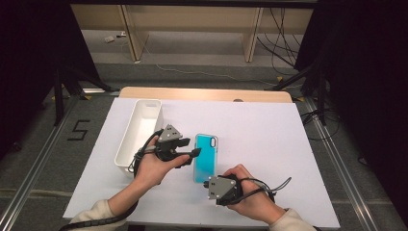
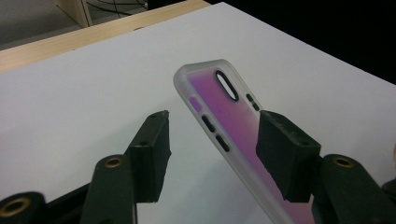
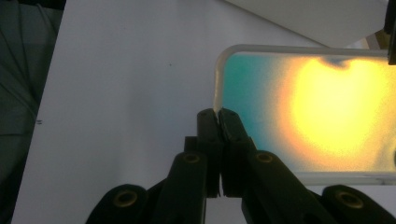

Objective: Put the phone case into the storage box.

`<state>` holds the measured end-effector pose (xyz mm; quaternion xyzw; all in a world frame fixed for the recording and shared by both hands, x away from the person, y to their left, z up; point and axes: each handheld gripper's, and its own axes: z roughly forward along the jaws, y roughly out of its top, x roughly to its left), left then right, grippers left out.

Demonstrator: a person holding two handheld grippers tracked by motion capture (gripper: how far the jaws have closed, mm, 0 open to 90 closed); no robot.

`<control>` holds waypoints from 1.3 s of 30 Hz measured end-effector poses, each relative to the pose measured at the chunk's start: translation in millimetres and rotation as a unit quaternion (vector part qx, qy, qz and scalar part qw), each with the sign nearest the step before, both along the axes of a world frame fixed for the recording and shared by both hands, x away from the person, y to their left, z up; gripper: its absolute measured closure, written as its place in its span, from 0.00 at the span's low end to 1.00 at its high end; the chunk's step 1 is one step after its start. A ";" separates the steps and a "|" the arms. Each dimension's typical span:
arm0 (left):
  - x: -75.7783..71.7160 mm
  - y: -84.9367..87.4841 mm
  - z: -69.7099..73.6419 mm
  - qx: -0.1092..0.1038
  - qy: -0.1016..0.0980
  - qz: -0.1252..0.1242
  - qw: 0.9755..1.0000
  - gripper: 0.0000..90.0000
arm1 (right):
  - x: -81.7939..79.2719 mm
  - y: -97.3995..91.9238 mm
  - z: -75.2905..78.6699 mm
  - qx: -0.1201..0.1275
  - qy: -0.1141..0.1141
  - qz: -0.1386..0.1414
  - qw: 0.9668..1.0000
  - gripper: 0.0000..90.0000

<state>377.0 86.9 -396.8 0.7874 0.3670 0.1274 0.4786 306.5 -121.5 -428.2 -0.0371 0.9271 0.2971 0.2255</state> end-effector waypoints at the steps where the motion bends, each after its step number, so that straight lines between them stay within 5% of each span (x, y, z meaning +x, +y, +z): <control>1: 0.9 -0.4 -0.2 0.000 0.006 0.002 1.000 0.51 | -0.1 0.2 -0.3 0.000 -0.001 0.000 1.000 0.99; 2: 2.1 -0.6 -0.8 0.000 0.004 -0.002 1.000 0.52 | -2.4 0.1 -0.9 0.001 0.008 -0.016 1.000 0.99; 9: 3.9 -3.8 -7.7 0.001 0.029 0.001 1.000 0.62 | -3.9 3.9 -2.1 -0.002 -0.001 -0.013 1.000 0.99; 16: 5.0 -3.1 -7.1 -0.022 0.040 0.005 0.999 0.73 | -3.4 5.9 -3.3 -0.008 -0.007 0.001 1.000 0.99; 20: 5.2 -1.1 -5.4 -0.043 0.055 -0.005 0.998 0.79 | -6.6 7.6 -6.8 -0.008 0.000 -0.020 1.000 0.99; 21: 4.5 -0.9 -4.3 -0.056 0.061 -0.006 0.997 0.80 | -1.4 6.6 -4.5 -0.031 -0.026 0.014 0.999 0.99; 32: -4.6 -2.8 3.6 -0.106 0.066 -0.026 0.992 0.90 | 1.7 8.5 -7.9 -0.034 -0.027 0.014 0.999 0.99; 39: -7.8 -3.5 6.4 -0.101 0.053 -0.029 0.993 0.91 | 4.8 9.5 -7.4 -0.032 -0.031 0.010 0.999 0.98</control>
